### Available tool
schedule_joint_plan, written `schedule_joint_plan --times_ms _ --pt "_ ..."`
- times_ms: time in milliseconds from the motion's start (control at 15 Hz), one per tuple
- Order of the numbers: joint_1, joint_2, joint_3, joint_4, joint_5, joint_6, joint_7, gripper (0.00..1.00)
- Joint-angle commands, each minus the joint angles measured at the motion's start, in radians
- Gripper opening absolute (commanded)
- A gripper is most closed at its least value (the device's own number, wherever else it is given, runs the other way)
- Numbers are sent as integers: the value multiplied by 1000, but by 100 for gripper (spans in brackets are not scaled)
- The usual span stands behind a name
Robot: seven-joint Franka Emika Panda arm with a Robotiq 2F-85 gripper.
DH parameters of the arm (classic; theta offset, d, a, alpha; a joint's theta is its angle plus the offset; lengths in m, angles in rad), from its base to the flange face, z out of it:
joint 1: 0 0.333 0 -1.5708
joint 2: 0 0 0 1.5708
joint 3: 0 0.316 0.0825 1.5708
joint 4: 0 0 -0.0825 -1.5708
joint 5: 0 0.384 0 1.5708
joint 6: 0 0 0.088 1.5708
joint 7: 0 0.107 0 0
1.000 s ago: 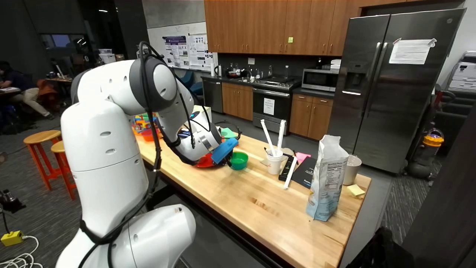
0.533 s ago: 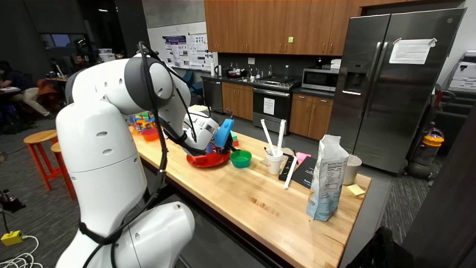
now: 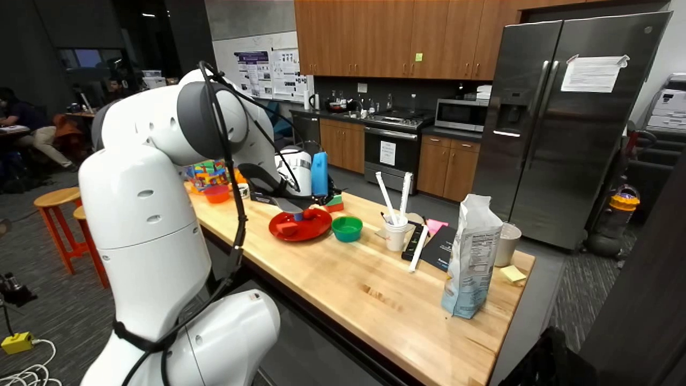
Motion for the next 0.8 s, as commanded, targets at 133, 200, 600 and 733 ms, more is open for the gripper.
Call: schedule_joint_plan --times_ms 133,200,600,733 --pt "-361 -104 404 -44 148 -190 44 1" --pt "-444 -112 486 -56 205 -207 31 1" --pt "-820 -116 812 -105 505 -132 38 1" --pt "-884 -113 863 -114 619 -92 31 1"
